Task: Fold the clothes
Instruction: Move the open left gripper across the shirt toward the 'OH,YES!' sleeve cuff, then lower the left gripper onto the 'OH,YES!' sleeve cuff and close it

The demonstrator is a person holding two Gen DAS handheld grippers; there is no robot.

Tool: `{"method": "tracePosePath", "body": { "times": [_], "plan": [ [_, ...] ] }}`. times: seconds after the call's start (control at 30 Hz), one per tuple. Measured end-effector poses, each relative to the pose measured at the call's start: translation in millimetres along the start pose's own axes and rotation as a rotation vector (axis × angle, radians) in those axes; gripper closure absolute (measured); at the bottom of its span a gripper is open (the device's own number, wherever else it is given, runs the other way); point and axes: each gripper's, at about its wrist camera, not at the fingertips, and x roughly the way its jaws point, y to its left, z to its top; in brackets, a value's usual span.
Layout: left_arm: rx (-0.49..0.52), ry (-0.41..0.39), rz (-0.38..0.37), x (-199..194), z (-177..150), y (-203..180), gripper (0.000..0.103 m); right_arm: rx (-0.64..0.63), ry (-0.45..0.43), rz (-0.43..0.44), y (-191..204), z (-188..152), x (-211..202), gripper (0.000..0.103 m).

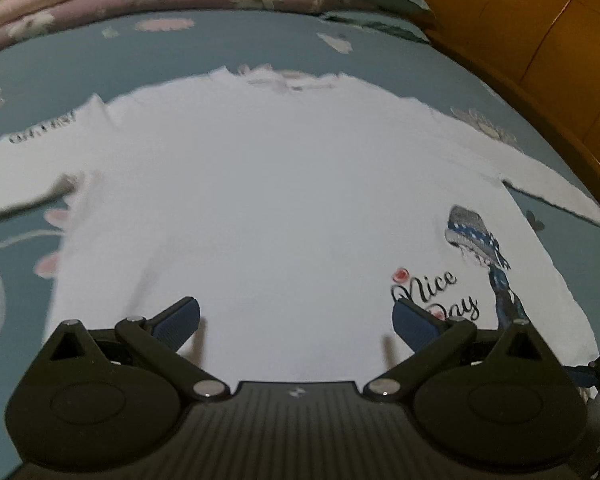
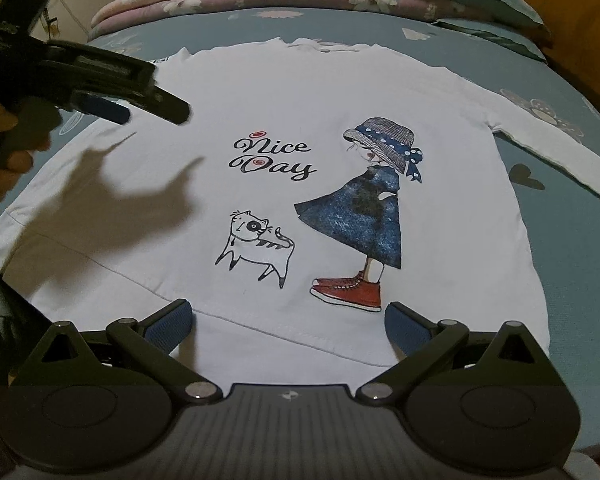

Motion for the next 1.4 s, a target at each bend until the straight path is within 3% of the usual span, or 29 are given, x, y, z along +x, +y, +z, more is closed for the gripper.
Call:
{"method": "tracePosePath", "body": {
  "times": [0.2, 0.33, 0.53, 0.7, 0.87, 1.13, 1.4],
  "plan": [
    [-0.067, 0.01, 0.029, -6.0, -10.0, 9.9, 0.001, 0.005, -0.009, -0.003, 0.1, -2.6, -1.3, 0.0],
    [-0.109, -0.015, 0.026, -30.2, -7.4, 16.2, 0.001, 0.017, 0.006, -0.017, 1.6, -0.8, -2.7, 0.0],
    [-0.092, -0.084, 0.03, -87.8, 26.9, 35.0, 0.001, 0.02, -0.011, 0.025, 7.3, 0.0, -22.3, 0.0],
    [-0.131, -0.119, 0.079, -136.6, 67.2, 101.3, 0.001, 0.013, -0.066, 0.033, 15.5, 12.9, -47.5, 0.0],
    [-0.217, -0.139, 0.165, -161.5, 82.9, 199.7, 0.001, 0.028, -0.099, 0.073, 28.6, 42.1, -57.7, 0.0],
    [-0.552, -0.177, 0.138, -144.2, 44.7, 353.9, 0.001, 0.006, -0.096, 0.141, 64.3, 83.6, -40.5, 0.0],
    [-0.682, -0.198, 0.096, -109.0, 18.4, 425.9, 0.001, -0.028, -0.023, 0.131, 98.7, 104.9, -3.4, 0.0]
  ]
}}
